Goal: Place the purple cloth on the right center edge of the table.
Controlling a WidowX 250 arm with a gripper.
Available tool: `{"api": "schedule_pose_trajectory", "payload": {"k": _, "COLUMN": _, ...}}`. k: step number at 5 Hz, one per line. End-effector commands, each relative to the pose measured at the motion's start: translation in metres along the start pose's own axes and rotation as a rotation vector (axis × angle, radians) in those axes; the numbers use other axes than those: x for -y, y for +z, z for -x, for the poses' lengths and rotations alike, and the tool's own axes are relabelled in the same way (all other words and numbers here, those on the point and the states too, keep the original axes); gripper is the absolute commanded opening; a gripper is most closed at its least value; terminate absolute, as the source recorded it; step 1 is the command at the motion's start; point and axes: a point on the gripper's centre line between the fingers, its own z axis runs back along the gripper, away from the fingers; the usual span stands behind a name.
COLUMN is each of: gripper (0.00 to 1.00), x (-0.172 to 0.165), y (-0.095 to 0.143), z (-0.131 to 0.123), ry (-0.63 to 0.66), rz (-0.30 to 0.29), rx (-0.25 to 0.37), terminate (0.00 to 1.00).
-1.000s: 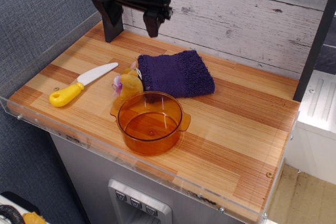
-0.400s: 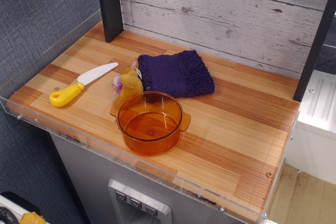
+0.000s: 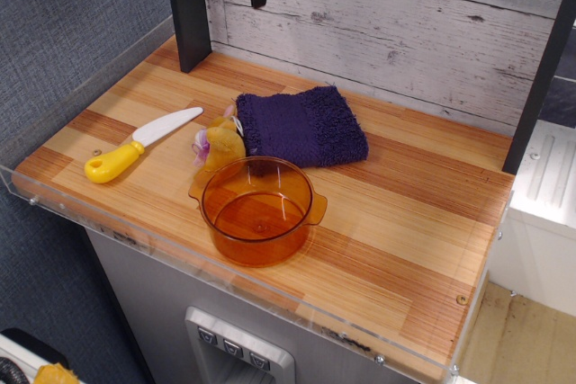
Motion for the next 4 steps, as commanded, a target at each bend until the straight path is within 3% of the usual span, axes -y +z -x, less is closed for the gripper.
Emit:
{"api": "schedule_pose_trajectory", "payload": {"k": 1, "gripper": 1.0, "x": 0.029, "y": 0.0, "z": -0.002, "ry": -0.089, "rz": 0.017, "rx": 0.047, "terminate": 0.0}}
{"api": "schedule_pose_trajectory", "payload": {"k": 2, "gripper": 1.0, "x": 0.047, "y": -0.008, "z": 0.004, "ry": -0.111, "rz": 0.053, "rx": 0.031, "terminate": 0.0}}
{"api": "schedule_pose_trajectory", "payload": {"k": 4, "gripper": 1.0, "x": 0.05, "y": -0.042, "z": 0.02, "ry": -0.111, "rz": 0.07, "rx": -0.07, "terminate": 0.0}}
